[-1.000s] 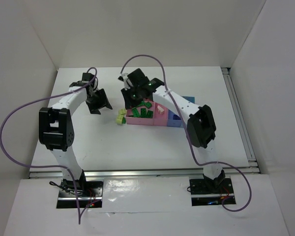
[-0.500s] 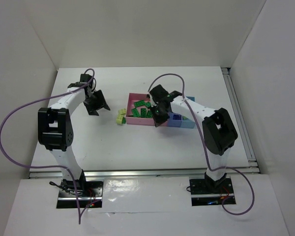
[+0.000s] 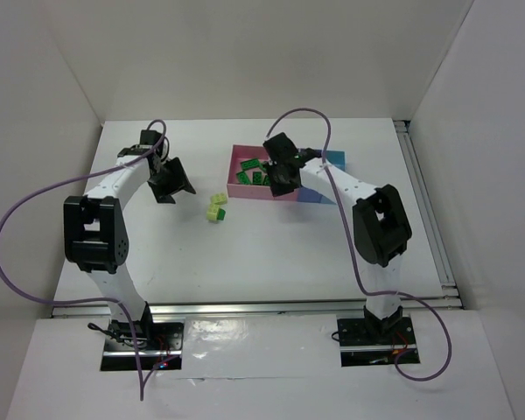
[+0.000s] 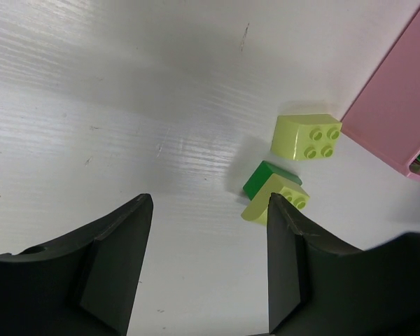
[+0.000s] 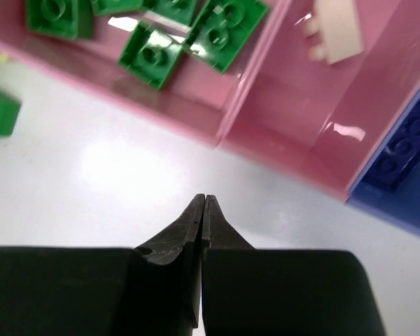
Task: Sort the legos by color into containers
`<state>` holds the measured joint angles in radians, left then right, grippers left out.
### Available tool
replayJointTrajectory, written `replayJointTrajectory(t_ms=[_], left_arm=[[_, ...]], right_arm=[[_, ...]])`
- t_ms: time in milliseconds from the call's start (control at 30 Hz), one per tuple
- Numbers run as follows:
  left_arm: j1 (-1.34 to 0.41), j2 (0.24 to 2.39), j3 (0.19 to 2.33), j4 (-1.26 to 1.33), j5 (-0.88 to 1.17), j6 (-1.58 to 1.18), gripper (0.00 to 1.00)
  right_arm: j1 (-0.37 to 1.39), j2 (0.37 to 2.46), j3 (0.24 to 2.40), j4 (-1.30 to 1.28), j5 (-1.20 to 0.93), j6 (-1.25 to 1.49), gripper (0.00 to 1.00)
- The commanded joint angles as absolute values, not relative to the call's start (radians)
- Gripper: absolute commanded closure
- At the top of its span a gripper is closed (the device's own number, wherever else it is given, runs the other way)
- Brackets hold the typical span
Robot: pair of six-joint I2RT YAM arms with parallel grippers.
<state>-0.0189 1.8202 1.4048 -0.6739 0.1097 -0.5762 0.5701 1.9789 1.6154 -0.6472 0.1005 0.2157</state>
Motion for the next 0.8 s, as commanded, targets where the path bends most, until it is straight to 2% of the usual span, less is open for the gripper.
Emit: replayJointTrajectory(t_ms=[0,167,233,433,467,500,567,767], left_arm=[[-0.02,1.781,1.405,-0.667,0.12,-0.563,0.3],[-0.02,1.778,1.396,-0.658,0.129,-0.584,0.3],[-0.02,1.767,1.396,-0.658,0.097,-0.594,0.3],[0.001,1.713,1.387,-0.681,-0.024,-0.646,0.29],[0.002,1.7,1.378,-0.681,-0.044,-0.655,0.29],[0.011,1.7,1.378,-0.69,-0.044,-0.655,0.28],[0.02,1.674,1.368,-0.69,-0.055,-0.678,0.28],[0.038,1.664,1.359,-0.69,-0.055,-0.669,0.28]], right_arm=[[0.618,1.873,1.571,-0.58,0.078,0.202,1.0],[0.666,1.957,1.708,-0.623,0.064,0.202,1.0],[0.676,2.024,1.773,-0.636,0.064,0.202,0.96],[0.718,2.16,1.992,-0.709,0.072,0.202,0.76],[0.732,2.187,2.031,-0.709,0.072,0.202,0.69],[0.732,2.201,2.046,-0.721,0.072,0.202,0.69],[0.758,2.233,2.075,-0.721,0.061,0.202,0.63],[0.795,2.299,2.163,-0.742,0.029,0.183,0.62]])
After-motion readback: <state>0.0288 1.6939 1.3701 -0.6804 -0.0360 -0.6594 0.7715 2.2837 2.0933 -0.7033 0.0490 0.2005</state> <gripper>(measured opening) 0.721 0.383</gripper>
